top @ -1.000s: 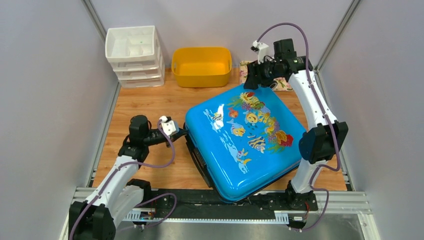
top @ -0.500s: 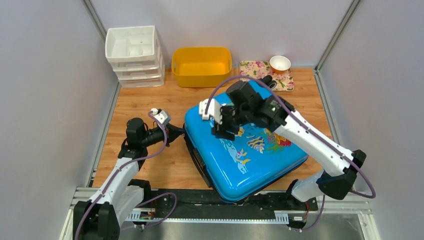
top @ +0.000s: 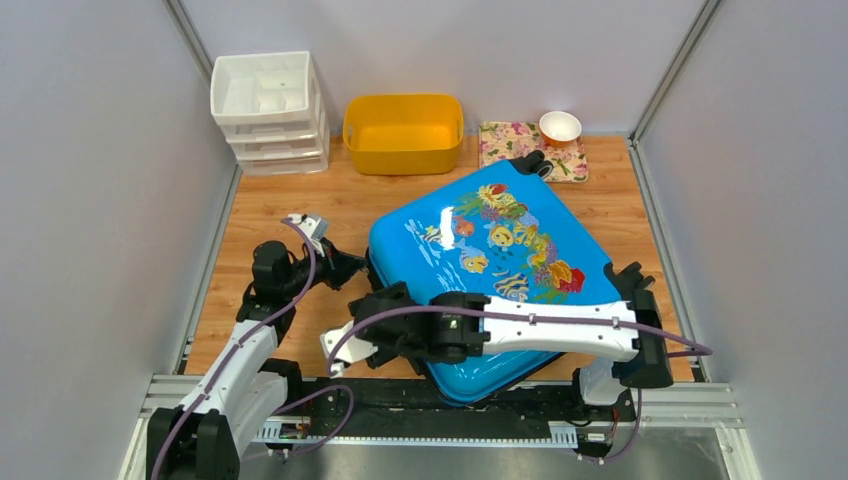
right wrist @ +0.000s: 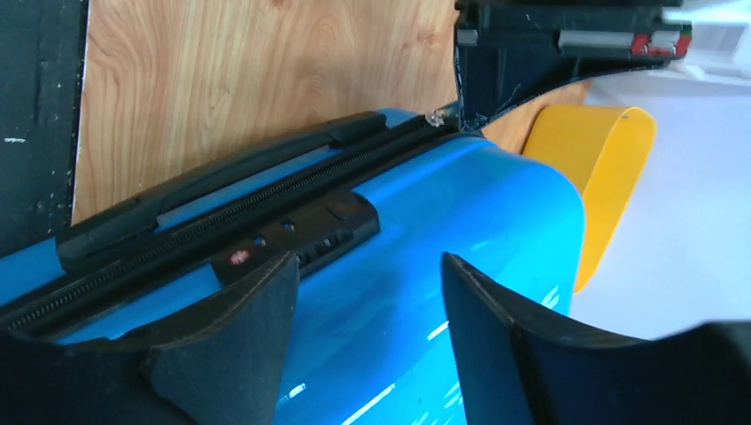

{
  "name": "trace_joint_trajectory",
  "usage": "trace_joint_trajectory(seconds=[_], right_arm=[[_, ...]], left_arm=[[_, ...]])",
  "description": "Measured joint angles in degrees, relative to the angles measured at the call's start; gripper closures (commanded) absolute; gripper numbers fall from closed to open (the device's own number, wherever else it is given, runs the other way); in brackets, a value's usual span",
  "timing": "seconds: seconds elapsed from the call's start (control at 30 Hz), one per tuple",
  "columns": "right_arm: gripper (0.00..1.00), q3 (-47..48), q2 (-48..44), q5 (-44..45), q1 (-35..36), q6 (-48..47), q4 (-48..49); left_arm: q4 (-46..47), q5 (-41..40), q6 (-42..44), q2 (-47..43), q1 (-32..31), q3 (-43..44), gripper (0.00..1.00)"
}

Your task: Open, take out, and arrange the luggage

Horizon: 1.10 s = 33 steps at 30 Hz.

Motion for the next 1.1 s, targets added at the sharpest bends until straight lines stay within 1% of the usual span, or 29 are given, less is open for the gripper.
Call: trace_joint_trajectory(seconds=[0.13,0.23,0.43,0.53,0.63,0.87,1.1], right_arm=[[0.31,-0.6,3.2,5.3,4.3,-0.3,2.5],[0.31,-0.9,4.9,8.0,6.2,-1.0,3.3],[0.34,0.2,13.1,12.8,7.3,-2.4,3.3],[0.34,-1.5,16.2,15.6,7.4,-3.9,3.0],[0.35,-4.7,16.3,18.5,7.3,-5.9,3.2],[0.37,-4.8,15.6,24.6,8.0,-9.8,5.2],[0.38,-5.8,13.4,25.9,8.1,-10.9,7.0]], left_arm=[[0.1,-1.1,-1.8,-0.7,0.0,-0.5,1.0],[0.2,-1.7,-3.0,-1.1,0.0,-0.9,1.0],[1.3,-2.3,-4.8,-1.1,0.0,-1.5,1.0],[1.7,-2.4,-5.3,-1.1,0.0,-1.7,1.0],[2.3,-2.5,-5.2,-1.1,0.0,-2.0,1.0],[3.1,-3.0,-4.9,-1.1,0.0,-2.4,1.0],[4.5,-2.3,-1.3,-1.1,0.3,-2.5,1.0]])
